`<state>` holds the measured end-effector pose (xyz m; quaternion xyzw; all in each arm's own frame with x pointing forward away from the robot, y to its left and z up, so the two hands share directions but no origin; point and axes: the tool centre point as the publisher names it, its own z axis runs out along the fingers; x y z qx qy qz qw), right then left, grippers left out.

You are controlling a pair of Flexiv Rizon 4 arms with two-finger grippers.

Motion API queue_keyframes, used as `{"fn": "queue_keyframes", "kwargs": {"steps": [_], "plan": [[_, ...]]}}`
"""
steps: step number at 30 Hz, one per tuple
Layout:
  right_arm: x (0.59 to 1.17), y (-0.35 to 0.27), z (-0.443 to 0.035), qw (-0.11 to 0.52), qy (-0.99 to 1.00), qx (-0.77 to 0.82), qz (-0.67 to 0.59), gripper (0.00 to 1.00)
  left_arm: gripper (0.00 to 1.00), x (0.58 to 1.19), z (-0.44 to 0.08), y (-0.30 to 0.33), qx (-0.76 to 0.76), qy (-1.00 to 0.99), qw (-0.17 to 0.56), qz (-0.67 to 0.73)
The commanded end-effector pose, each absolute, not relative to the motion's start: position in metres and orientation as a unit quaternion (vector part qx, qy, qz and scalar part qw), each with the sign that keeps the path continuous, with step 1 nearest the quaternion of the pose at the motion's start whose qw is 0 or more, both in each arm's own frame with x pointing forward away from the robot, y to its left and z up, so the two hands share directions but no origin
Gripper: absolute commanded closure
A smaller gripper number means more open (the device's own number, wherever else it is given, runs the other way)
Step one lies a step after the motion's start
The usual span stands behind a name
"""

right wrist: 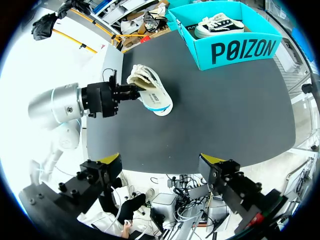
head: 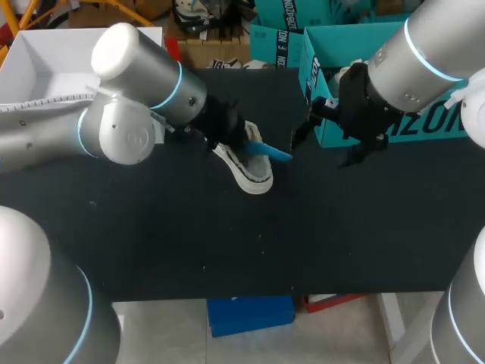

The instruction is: Take the shoe out of the shoebox, open the shoe tongue, remove and reinsert the insole, then place the shoe into the shoebox

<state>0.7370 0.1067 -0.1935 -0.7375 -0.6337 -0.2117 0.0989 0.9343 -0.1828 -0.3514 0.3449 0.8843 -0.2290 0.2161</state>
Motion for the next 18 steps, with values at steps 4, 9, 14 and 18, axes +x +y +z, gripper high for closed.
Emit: {"fn": "queue_keyframes", "kwargs": {"steps": [4,9,14,18], "plan": [[0.737,0.108,-0.194,0.098,-0.633,-0.738,-0.211,0.00,1.00,0.939,-0.364,-0.183,0.351,0.889,0.205,-0.214],[0.737,0.108,-0.194,0.098,-0.633,-0.738,-0.211,0.00,1.00,0.942,-0.368,-0.177,0.354,0.888,0.219,-0.196],[0.737,0.108,-0.194,0.098,-0.633,-0.738,-0.211,0.00,1.00,0.945,-0.368,-0.171,0.353,0.888,0.226,-0.189],[0.737,0.108,-0.194,0.098,-0.633,-0.738,-0.211,0.00,1.00,0.949,-0.366,-0.166,0.350,0.889,0.231,-0.186]]}}
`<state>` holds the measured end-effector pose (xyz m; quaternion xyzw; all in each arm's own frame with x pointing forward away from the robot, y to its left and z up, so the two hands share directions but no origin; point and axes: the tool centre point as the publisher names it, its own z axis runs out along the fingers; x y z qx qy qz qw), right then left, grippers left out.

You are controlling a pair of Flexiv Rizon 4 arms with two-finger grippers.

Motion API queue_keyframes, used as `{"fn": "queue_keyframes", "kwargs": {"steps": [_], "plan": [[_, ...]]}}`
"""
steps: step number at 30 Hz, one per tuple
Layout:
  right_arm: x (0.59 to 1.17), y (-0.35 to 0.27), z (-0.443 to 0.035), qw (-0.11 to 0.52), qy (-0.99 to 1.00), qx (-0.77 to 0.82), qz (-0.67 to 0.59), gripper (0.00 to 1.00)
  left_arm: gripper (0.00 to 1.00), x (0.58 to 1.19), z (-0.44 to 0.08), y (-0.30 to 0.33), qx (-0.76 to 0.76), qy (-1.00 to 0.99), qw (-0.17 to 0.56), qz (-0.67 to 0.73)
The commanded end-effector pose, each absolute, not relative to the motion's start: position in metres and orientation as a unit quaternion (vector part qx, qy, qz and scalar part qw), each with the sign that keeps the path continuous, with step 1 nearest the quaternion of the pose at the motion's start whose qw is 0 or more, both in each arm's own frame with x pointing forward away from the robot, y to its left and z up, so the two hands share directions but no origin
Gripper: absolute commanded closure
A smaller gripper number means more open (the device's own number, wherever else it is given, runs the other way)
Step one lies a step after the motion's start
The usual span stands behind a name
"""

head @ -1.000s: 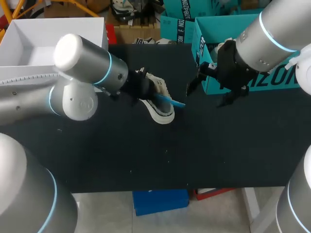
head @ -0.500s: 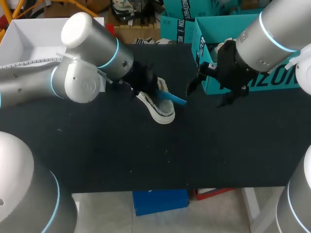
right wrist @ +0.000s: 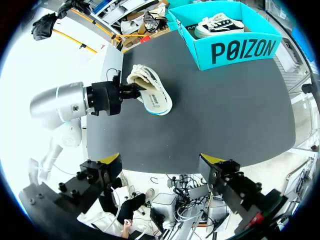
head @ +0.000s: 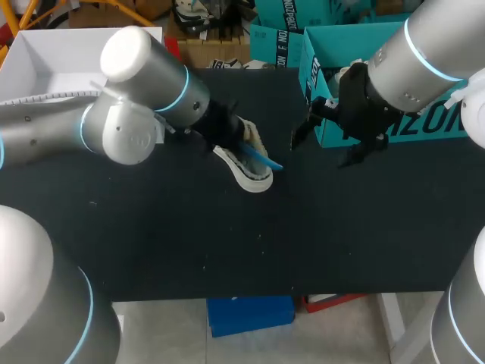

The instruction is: Take the shoe out of the shoebox, open the shoe tongue, remove and reinsert the insole, then place the shoe into the shoebox

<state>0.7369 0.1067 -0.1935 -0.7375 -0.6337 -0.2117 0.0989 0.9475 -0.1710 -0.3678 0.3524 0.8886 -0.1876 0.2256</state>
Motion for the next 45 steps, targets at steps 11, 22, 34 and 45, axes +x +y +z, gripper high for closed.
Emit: {"fn": "queue_keyframes", "kwargs": {"steps": [11,22,34,45], "plan": [[0.737,0.108,-0.194,0.098,-0.633,-0.738,-0.211,0.00,1.00,0.958,-0.369,-0.157,0.348,0.891,0.242,-0.166],[0.737,0.108,-0.194,0.098,-0.633,-0.738,-0.211,0.00,1.00,0.975,-0.371,-0.148,0.335,0.892,0.267,-0.145],[0.737,0.108,-0.194,0.098,-0.633,-0.738,-0.211,0.00,1.00,0.986,-0.374,-0.138,0.319,0.898,0.274,-0.130],[0.737,0.108,-0.194,0.098,-0.633,-0.738,-0.211,0.00,0.07,0.975,-0.370,-0.152,0.328,0.891,0.269,-0.161]]}}
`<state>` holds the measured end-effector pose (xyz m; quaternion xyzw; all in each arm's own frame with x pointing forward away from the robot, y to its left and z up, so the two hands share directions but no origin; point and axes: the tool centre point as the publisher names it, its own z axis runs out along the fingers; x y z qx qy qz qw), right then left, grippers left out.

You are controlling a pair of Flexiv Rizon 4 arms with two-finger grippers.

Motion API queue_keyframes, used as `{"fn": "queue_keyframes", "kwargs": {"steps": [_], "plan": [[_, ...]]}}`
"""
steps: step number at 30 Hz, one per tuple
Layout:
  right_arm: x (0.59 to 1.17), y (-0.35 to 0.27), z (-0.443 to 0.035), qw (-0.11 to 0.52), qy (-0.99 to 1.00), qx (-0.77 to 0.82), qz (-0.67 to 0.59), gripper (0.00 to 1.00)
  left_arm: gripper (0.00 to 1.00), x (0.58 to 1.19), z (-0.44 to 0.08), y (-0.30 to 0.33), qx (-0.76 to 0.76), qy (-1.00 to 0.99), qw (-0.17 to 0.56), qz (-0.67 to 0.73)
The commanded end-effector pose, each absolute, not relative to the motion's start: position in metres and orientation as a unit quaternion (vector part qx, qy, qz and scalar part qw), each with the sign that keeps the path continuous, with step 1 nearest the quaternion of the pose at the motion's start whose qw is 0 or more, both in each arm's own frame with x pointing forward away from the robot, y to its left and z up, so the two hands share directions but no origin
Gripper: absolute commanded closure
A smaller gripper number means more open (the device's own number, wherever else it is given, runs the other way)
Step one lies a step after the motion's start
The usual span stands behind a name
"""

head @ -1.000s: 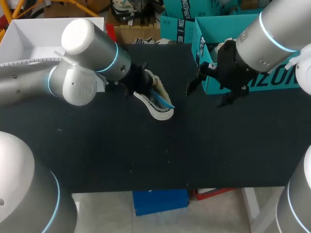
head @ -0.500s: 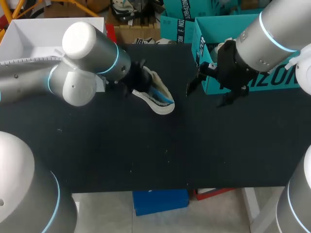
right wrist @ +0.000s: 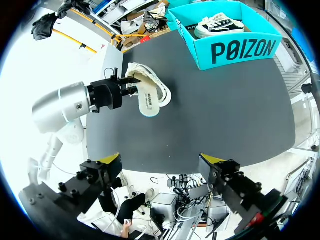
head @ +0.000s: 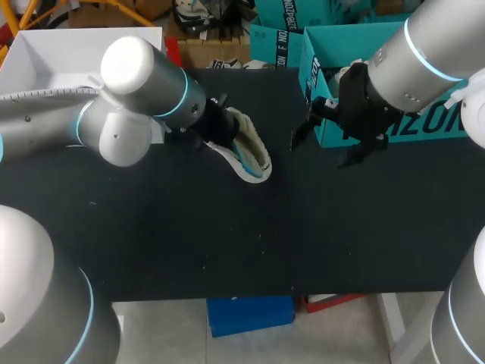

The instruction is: Take the shoe out of the shoebox, open the shoe tongue, remove and reinsert the insole, then place the shoe into the shoebox

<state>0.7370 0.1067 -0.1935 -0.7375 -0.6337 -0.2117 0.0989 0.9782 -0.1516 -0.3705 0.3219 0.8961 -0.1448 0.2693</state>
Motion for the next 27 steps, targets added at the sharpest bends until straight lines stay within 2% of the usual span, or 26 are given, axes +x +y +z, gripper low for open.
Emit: {"fn": "queue_keyframes", "kwargs": {"steps": [1,3,7,8,12,15,18,19,20,21,27], "plan": [[0.737,0.108,-0.194,0.098,-0.633,-0.738,-0.211,0.00,0.06,0.972,-0.368,-0.155,0.327,0.890,0.267,-0.172],[0.737,0.108,-0.194,0.098,-0.633,-0.738,-0.211,0.00,0.10,0.968,-0.367,-0.159,0.326,0.890,0.260,-0.186],[0.737,0.108,-0.194,0.098,-0.633,-0.738,-0.211,0.00,0.44,0.957,-0.364,-0.167,0.328,0.888,0.242,-0.215],[0.737,0.108,-0.194,0.098,-0.633,-0.738,-0.211,0.00,0.49,0.954,-0.364,-0.168,0.328,0.888,0.238,-0.220],[0.737,0.108,-0.194,0.098,-0.633,-0.738,-0.211,0.00,0.56,0.947,-0.365,-0.172,0.330,0.887,0.220,-0.237],[0.737,0.108,-0.194,0.098,-0.633,-0.738,-0.211,0.00,0.67,0.943,-0.367,-0.173,0.331,0.888,0.208,-0.243],[0.737,0.108,-0.194,0.098,-0.633,-0.738,-0.211,0.00,0.73,0.942,-0.370,-0.175,0.333,0.888,0.198,-0.248],[0.737,0.108,-0.194,0.098,-0.633,-0.738,-0.211,0.00,0.81,0.941,-0.371,-0.175,0.335,0.888,0.194,-0.248],[0.737,0.108,-0.194,0.098,-0.633,-0.738,-0.211,0.00,0.97,0.940,-0.372,-0.175,0.336,0.888,0.191,-0.249],[0.737,0.108,-0.194,0.098,-0.633,-0.738,-0.211,0.00,1.00,0.940,-0.372,-0.176,0.337,0.888,0.188,-0.250],[0.737,0.108,-0.194,0.098,-0.633,-0.738,-0.211,0.00,1.00,0.940,-0.372,-0.176,0.342,0.887,0.192,-0.244]]}}
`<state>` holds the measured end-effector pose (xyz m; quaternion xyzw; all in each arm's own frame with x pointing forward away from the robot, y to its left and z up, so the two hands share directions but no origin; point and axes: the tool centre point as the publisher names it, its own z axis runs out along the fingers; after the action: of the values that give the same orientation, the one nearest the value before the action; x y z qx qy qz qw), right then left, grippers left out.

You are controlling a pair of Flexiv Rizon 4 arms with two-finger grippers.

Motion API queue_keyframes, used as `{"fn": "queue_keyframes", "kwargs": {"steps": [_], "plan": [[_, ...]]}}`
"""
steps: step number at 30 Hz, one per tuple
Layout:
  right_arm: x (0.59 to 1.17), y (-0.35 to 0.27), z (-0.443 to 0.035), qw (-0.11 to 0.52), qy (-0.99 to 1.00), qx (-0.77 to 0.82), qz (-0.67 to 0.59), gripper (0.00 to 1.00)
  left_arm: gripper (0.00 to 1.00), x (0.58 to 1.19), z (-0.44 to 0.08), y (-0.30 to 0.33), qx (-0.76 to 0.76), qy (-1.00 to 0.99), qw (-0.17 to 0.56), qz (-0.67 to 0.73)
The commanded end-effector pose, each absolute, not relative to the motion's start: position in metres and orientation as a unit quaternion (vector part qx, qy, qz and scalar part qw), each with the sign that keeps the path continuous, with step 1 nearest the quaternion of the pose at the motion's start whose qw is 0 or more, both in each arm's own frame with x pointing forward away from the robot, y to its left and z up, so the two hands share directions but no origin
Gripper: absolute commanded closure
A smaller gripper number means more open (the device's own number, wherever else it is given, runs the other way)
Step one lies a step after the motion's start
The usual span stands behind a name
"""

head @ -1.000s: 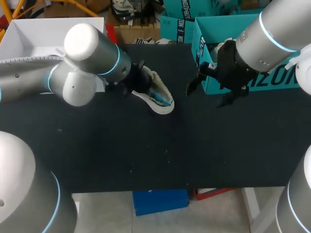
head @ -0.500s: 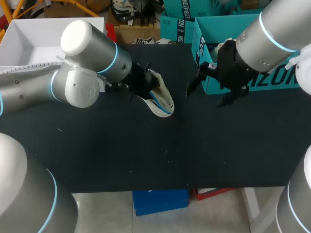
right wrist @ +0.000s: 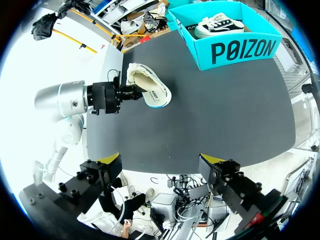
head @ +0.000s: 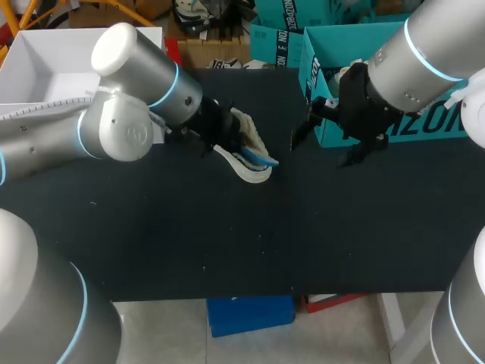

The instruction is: Take the shoe out of the shoebox, open the shoe tongue, remove and reinsert the insole, then place the shoe into the shoebox

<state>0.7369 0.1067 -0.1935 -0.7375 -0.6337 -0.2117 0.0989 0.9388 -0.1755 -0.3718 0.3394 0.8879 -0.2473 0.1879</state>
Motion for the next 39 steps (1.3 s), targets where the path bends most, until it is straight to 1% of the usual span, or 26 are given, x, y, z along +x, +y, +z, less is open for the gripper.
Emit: {"fn": "queue_keyframes", "kwargs": {"steps": [1,9,17,39], "plan": [[0.737,0.108,-0.194,0.098,-0.633,-0.738,-0.211,0.00,1.00,0.941,-0.371,-0.176,0.343,0.887,0.194,-0.242],[0.737,0.108,-0.194,0.098,-0.633,-0.738,-0.211,0.00,1.00,0.938,-0.364,-0.178,0.362,0.882,0.215,-0.212],[0.737,0.108,-0.194,0.098,-0.633,-0.738,-0.211,0.00,1.00,0.935,-0.365,-0.178,0.368,0.884,0.218,-0.190],[0.737,0.108,-0.194,0.098,-0.633,-0.738,-0.211,0.00,1.00,0.962,-0.370,-0.161,0.357,0.890,0.252,-0.126]]}}
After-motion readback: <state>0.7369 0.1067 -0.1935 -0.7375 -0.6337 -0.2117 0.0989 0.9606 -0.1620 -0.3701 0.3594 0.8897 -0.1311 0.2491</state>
